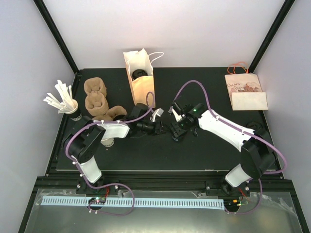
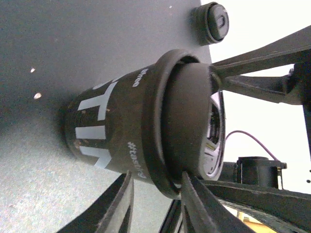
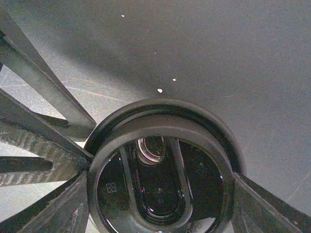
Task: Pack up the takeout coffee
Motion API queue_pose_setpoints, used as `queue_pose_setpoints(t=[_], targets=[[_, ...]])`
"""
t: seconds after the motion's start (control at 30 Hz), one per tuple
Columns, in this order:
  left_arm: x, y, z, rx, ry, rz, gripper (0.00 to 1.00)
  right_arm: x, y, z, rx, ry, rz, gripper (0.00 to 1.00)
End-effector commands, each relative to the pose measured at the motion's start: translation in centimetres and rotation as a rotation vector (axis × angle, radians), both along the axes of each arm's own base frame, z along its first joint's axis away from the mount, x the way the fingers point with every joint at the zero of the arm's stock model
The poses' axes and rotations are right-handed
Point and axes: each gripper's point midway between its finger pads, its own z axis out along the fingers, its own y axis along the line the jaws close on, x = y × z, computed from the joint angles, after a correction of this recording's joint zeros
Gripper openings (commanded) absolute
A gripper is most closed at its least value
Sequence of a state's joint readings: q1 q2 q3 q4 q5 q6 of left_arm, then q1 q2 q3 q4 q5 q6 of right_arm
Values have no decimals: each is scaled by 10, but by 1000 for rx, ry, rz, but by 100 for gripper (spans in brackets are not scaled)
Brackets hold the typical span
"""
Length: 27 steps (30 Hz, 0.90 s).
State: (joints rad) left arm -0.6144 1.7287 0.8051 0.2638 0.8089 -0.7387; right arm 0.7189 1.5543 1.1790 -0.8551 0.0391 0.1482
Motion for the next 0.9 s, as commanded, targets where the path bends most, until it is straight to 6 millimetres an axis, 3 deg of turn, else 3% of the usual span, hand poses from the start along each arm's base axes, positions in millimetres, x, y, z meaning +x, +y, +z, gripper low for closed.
queue_pose_setpoints(t=[0.0, 0.1, 0.3, 0.6, 0.87], targets=[[0, -12, 26, -154, 15, -23, 26, -5, 2, -7, 12, 14, -24, 64], [-2, -14, 29, -191, 39, -33, 24, -5, 1, -8, 15, 12, -33, 63], [-3, -13, 15, -141, 63, -32, 21, -6, 2, -8, 25, 15, -33, 63], [-6, -5, -34, 18, 134, -15, 20, -13, -1, -23, 22, 39, -46, 62], [-8, 2, -62, 115, 151, 4, 17, -14, -4, -26, 17, 40, -51, 61]])
